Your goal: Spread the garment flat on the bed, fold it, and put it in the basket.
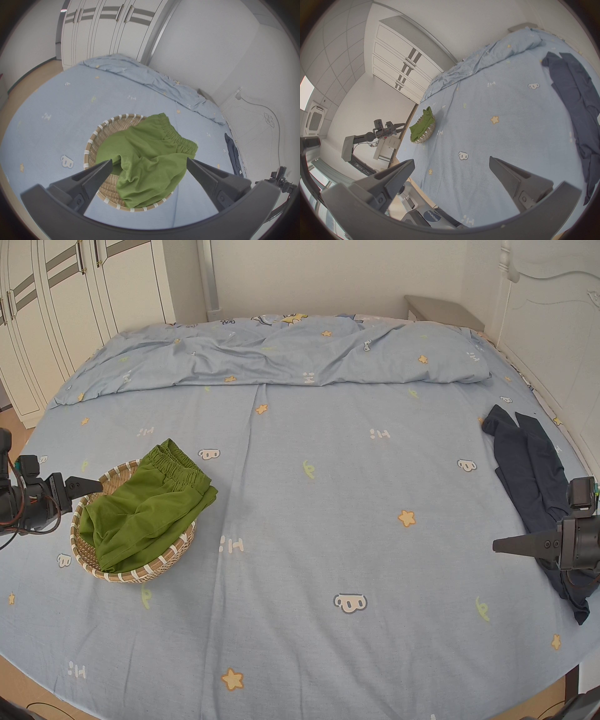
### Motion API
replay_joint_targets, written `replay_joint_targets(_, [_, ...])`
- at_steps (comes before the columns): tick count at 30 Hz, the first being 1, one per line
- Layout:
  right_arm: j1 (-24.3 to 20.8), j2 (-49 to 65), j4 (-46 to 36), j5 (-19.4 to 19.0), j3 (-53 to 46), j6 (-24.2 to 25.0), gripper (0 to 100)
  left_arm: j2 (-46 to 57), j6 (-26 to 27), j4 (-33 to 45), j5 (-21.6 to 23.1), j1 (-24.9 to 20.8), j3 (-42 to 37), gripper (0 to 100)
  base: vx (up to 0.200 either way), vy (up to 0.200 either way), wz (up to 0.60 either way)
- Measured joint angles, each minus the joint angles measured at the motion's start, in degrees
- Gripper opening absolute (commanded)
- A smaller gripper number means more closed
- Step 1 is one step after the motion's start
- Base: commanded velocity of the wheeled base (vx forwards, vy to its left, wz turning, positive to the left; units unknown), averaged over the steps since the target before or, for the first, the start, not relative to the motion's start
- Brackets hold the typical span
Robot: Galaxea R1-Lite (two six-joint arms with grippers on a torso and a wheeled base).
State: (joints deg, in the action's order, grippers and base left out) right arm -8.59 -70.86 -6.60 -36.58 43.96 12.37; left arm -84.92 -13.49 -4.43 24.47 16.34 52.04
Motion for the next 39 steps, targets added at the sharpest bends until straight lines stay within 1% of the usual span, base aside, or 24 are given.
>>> replay_joint_targets(5, [0.09,5.55,0.0,0.71,-1.79,-2.19,100,5.18,0.52,1.61,-0.02,0.15,-0.63,100,0.0,0.0,0.0])
replay_joint_targets(9, [-0.2,11.78,0.02,0.9,-4.91,-3.9,100,10.86,0.44,2.19,-0.09,-2.01,-3.15,100,0.0,0.0,0.0])
replay_joint_targets(13, [-0.59,19.13,0.06,0.93,-9.37,-5.05,100,19.69,-0.02,2.6,-0.16,-5.9,-8.17,100,0.0,0.0,0.0])
replay_joint_targets(21, [-1.05,33.02,-0.49,0.89,-17.44,-5.62,100,40.0,-2.12,4.43,-0.27,-13.84,-19.99,100,0.0,0.0,0.0])
replay_joint_targets(26, [-1.32,40.33,-0.88,0.84,-22.77,-5.62,100,53.25,-2.79,7.27,-0.49,-16.18,-27.32,100,0.0,0.0,0.0])
replay_joint_targets(33, [-1.29,50.49,-1.12,0.84,-30.46,-5.38,100,69.94,-2.51,11.59,-0.83,-17.37,-35.76,100,0.0,0.0,0.0])
replay_joint_targets(36, [-0.91,54.86,-1.3,1.01,-32.91,-5.05,100,75.5,-0.44,12.25,-2.49,-17.15,-38.96,100,0.0,0.0,0.0])
replay_joint_targets(39, [-0.13,58.8,-1.39,1.74,-34.95,-4.91,100,79.56,3.68,12.06,-8.59,-16.8,-41.87,100,0.0,0.0,0.0])
